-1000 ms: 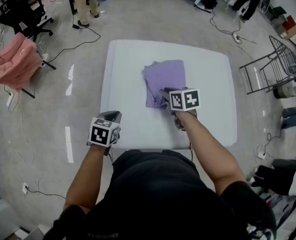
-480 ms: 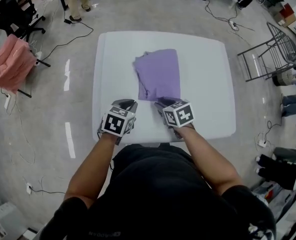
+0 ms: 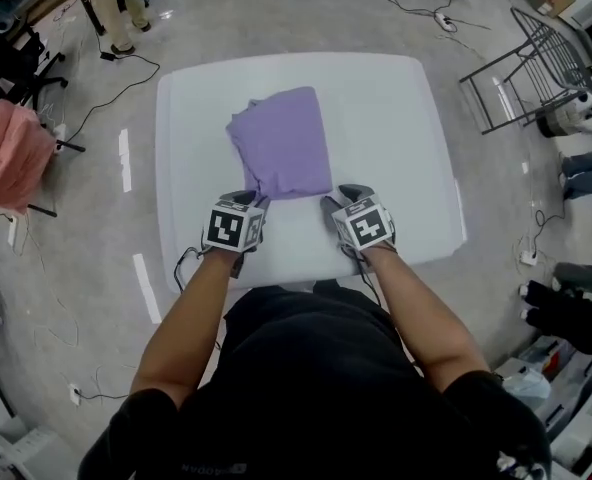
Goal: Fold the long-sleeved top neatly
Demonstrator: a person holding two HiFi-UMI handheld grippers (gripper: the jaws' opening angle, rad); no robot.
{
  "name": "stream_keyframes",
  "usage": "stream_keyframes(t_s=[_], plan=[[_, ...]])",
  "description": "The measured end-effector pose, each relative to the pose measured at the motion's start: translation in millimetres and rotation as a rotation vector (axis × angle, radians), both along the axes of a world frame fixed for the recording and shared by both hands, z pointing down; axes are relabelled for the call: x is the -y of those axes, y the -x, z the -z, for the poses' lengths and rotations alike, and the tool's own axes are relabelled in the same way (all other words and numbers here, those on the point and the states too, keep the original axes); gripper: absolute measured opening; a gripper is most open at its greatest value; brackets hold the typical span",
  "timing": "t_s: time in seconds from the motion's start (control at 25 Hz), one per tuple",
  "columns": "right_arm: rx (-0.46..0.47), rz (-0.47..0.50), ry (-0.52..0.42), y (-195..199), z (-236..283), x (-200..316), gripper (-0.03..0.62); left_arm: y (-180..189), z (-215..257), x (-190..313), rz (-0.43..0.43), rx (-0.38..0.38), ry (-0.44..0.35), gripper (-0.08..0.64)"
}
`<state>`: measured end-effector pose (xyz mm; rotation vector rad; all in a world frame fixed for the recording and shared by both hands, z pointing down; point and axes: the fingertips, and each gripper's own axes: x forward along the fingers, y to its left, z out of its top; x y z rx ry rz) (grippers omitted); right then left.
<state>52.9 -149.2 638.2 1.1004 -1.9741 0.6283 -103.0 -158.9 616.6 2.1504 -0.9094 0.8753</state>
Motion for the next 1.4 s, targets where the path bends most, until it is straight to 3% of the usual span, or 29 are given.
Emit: stream_keyframes(t_s=[0.4,0.52,0.68,0.88,1.12,1.28,1.36,1.4], plan=[[-0.011,0.049,0.012,7.4,-8.8,7.5,0.121,-1.1,-9.2,3.3,0.055,-0.024,0.023,0.106],[0.012,0.051,0.003,8.0,-6.8,10.9,0.073,5.1,-2.3,5.1,0.075,-0.024,0.001,0.030],[0.002,0.057,-0.017,3.7,3.4,10.0,0.035,23.6,14.5,2.6,0.105,-0.061,-0.019,0.015],[-0.006,0.075,-0.001,4.7,-1.3,0.3,0.025,52.7,-0.3,-4.9,0.173,-0.093,0.058,0.015],[0.018,-0.043,0.054,-14.7,-9.5,5.1,0.018,70.8,-32.5,-2.5,0.284,-0.073,0.152,0.005],[0.030,0.023,0.100,-13.2,-9.1,-1.0,0.057,66.6,-20.3,-2.1,0.258,-0.103,0.125,0.006],[0.043,0.025,0.124,-14.9,-5.3,-5.3,0.177,63.3,-6.9,2.6,0.274,-0.155,0.110,0.008],[0.058,0.015,0.124,-17.6,-0.5,-5.7,0.179,61.4,2.0,7.1,0.283,-0.182,0.095,0.008]])
